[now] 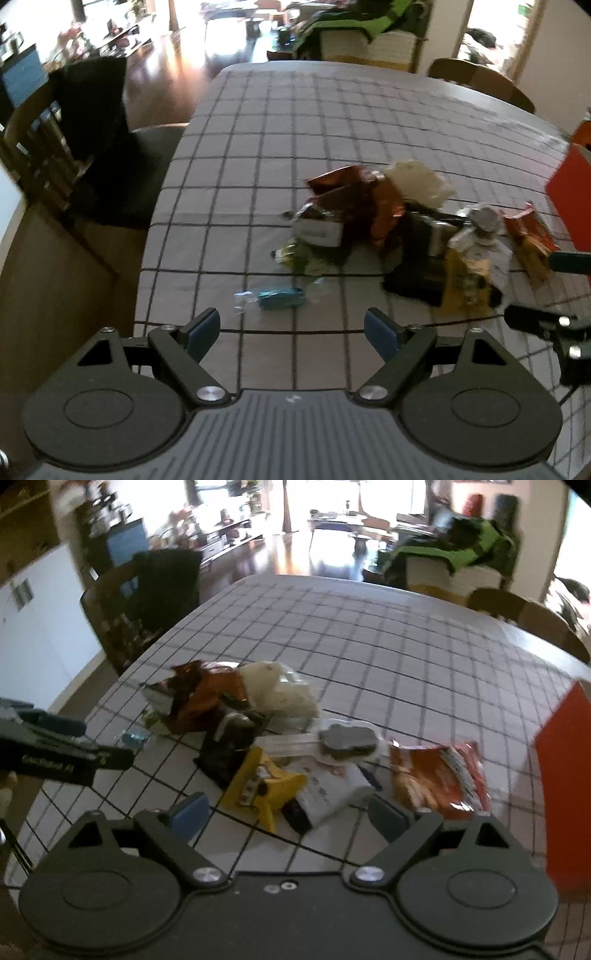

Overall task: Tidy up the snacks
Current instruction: 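Grasp the blue-wrapped candy with the left tool while the right tool grasps the yellow packet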

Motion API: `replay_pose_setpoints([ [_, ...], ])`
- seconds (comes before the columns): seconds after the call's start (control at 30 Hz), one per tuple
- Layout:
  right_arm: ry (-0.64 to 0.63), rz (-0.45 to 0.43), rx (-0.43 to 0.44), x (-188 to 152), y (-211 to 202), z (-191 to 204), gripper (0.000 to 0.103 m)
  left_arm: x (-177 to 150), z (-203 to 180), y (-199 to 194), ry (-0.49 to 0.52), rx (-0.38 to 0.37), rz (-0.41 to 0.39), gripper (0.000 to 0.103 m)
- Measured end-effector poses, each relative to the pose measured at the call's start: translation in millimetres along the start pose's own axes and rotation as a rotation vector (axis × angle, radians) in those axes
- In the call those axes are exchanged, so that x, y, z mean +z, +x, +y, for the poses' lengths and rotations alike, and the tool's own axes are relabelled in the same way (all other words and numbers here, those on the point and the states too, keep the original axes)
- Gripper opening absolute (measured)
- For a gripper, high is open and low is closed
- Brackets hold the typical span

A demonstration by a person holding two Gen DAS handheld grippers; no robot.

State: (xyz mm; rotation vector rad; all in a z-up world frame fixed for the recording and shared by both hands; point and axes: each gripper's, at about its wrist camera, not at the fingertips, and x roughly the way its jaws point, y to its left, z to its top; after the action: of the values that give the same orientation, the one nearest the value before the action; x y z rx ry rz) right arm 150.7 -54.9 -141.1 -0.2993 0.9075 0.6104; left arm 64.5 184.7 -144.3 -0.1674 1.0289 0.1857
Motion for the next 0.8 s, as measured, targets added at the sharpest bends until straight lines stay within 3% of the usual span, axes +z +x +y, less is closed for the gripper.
replay_pose_setpoints([
  [0.33,-0.033,0.048,0.021,9,27,14,0.085,10,15,19,-0.048,-0.019,0.025,0.085],
  [0.6,-0.051,0.063,0.03,10,37,17,0.083,17,2,18,0.297,-0.122,0.034,0.083],
  [0.8,-0.06,0.07,0.001,10,45,23,0.083,24,4,36,0.369,-0.123,0.082,0.059],
])
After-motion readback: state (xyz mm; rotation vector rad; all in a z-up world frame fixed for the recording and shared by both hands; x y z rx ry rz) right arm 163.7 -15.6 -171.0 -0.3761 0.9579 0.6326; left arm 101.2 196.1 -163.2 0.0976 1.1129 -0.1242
